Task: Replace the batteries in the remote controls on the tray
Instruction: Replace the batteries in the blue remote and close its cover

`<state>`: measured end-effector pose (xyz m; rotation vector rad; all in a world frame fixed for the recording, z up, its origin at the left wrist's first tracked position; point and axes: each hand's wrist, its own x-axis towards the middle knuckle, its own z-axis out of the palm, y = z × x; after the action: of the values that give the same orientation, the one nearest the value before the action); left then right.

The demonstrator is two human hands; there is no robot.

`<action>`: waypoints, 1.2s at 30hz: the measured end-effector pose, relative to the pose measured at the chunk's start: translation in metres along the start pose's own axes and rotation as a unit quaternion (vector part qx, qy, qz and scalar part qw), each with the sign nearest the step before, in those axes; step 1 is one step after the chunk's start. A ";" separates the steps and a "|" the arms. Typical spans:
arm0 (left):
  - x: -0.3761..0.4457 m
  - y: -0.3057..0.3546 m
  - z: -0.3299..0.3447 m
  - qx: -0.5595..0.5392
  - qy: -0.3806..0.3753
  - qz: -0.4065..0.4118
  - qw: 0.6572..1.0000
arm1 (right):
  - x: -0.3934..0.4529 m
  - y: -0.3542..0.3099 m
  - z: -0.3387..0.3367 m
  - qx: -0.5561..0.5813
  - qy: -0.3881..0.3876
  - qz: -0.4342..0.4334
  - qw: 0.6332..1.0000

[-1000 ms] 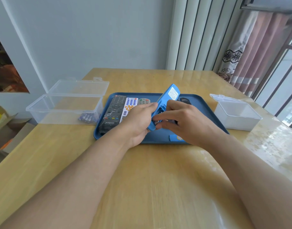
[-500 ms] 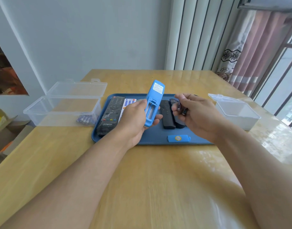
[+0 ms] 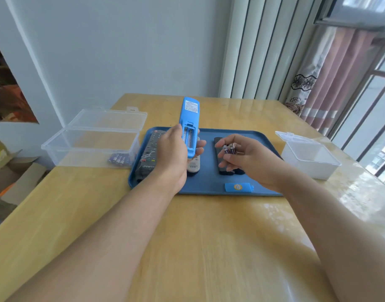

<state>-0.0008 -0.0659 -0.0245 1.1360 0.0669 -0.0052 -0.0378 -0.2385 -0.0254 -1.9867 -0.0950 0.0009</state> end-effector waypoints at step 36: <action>0.062 0.091 -0.174 -0.139 0.287 0.144 0.937 | 0.169 -0.142 0.227 -0.604 -0.289 -0.189 0.718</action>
<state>0.0560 0.1320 -0.0186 0.8250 0.4087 0.5848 0.1110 0.0372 0.0195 -3.1593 -1.1798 0.3954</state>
